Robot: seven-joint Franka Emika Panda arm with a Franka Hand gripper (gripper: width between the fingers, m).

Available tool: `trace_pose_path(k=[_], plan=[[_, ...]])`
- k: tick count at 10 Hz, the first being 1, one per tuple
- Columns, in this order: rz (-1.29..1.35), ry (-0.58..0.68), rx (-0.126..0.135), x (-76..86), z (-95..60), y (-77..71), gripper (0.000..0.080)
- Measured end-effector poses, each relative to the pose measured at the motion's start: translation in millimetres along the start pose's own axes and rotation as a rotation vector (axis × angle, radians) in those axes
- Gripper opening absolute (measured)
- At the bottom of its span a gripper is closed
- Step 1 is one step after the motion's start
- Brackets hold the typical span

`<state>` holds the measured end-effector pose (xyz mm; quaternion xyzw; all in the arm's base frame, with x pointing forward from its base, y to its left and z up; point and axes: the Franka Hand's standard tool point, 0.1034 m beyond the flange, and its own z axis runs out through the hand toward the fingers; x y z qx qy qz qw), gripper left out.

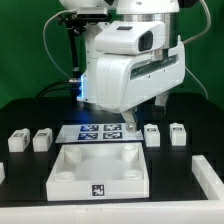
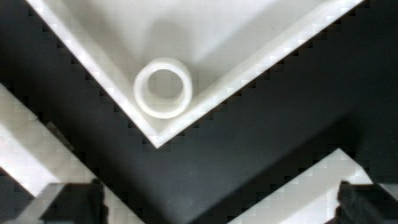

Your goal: Assemble one leg

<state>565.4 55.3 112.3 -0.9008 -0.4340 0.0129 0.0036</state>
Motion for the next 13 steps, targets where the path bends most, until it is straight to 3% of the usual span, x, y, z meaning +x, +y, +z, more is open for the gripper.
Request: trace_pose_path(k=[13], plan=[[0.0,-0.001,0.001,-0.1,0.6,-0.2,0.065]])
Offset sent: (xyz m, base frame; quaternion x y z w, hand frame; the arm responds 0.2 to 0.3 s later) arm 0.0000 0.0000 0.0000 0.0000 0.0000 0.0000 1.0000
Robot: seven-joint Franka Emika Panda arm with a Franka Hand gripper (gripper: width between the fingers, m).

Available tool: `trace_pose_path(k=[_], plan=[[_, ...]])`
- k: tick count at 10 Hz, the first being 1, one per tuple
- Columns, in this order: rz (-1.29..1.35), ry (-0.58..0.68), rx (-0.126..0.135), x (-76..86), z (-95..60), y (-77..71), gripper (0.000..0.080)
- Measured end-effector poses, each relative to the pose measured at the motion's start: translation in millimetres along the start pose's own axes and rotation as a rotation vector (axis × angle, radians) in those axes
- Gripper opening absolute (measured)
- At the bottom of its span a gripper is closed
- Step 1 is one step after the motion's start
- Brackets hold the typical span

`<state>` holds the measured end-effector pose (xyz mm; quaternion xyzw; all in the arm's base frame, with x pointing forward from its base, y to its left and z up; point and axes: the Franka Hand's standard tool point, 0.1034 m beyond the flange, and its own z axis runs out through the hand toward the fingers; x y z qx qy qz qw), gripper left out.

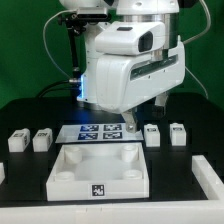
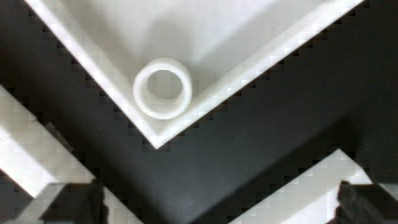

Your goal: Assemble one leg

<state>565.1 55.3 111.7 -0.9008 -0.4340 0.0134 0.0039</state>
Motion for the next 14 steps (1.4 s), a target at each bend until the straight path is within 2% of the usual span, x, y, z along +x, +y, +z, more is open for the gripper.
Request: trace_pose_path(k=[2,3,6,7,8,9,11,13,14], plan=[[-0.028,0.001,-0.001,-0.4,0.4,-0.1,0.065],[-0.063,0.004,-0.006,-6.2,3.8,-2.4,0.065],[-0.442,-0.012,0.016,-44.1,11.5,-0.5,0.065],[-0.551,-0.015,0.021,-47.1,2.1,13.1,0.065],[-0.633,-0.014,0.01,-45.4,1.9,15.8,0.065],[-0.701,-0.018,0.013,-47.0,3.4,14.9,0.065],[-0.676,-0.02,0.014,-52.2,4.0,14.2,0.065],[-0.64,-0.033,0.038,-101.4,17.7,-4.9,0.065],[-0.63,-0.027,0.04,-115.8,29.0,-9.6,0.065]])
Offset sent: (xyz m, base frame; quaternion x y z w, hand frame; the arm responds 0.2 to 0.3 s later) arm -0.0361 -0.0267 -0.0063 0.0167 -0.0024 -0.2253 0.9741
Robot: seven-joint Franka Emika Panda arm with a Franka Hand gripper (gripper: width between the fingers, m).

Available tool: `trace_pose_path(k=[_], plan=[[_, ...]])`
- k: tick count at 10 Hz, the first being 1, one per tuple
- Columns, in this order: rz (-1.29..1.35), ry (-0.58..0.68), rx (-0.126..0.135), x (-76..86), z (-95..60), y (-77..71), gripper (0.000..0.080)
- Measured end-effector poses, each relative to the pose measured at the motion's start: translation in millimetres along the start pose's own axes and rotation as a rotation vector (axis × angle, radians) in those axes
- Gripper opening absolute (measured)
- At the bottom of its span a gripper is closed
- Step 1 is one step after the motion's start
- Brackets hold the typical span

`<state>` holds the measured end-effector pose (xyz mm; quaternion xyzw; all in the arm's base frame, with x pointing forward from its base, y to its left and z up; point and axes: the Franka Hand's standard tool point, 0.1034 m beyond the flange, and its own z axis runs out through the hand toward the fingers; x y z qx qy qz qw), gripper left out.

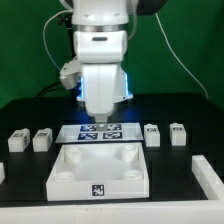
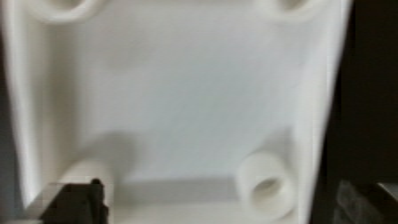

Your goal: Assemble one leg

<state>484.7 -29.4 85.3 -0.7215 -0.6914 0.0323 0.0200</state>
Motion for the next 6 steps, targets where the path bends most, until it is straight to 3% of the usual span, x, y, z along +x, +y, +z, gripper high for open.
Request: trace_pose_path(k=[1,3,6], plan=[[0.009,0.004,0.01,-3.8,11.9,-7.5,0.065],[0.028,0.018,0.005,-6.6,33.1,-11.8,0.065],[0.038,0.021,0.0,-8.7,37.0,-10.8,0.065]])
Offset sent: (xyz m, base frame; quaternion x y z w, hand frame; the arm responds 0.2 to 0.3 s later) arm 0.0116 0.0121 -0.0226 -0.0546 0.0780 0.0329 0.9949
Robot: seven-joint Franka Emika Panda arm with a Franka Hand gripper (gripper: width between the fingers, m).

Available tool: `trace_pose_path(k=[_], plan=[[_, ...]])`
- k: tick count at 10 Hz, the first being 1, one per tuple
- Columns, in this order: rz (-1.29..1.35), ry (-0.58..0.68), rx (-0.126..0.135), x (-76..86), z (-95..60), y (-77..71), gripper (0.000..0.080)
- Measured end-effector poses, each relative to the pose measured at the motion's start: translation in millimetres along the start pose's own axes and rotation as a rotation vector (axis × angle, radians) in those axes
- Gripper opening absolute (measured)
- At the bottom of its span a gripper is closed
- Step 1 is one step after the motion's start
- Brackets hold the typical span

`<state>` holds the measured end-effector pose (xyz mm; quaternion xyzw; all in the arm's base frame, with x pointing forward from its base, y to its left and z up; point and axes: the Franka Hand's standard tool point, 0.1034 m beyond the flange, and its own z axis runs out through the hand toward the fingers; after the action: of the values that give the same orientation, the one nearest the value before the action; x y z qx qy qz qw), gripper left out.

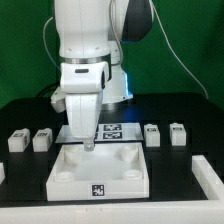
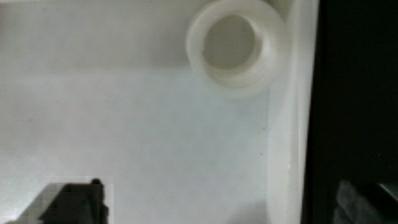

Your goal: Assemble one leg

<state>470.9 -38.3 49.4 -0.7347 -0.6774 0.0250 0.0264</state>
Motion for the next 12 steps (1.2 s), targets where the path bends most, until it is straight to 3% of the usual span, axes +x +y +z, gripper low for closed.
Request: trace_pose_path(k=[2,3,4,6,8,9,10,11,12], plan=[[0.004,0.001,0.003,0.4,3.9,-3.2,0.065],[0.019,0.007,0.009,3.1,19.7,-19.8,0.065],[0.019,0.01,0.03,4.0,31.0,-31.7,0.065],[0.019,0.014,0.034,5.2,41.9,-33.5,0.065],[0.019,0.014,0.037,4.8,43.2,-34.0,0.065],[0.019,0.014,0.037,4.7,43.3,-34.1,0.0565],[0.019,0.013,0.037,4.6,43.3,-34.2,0.0428],[0.019,0.013,0.038,4.5,43.4,-34.2,0.0428],[0.02,0.013,0.038,4.5,43.5,-34.3,0.0245]])
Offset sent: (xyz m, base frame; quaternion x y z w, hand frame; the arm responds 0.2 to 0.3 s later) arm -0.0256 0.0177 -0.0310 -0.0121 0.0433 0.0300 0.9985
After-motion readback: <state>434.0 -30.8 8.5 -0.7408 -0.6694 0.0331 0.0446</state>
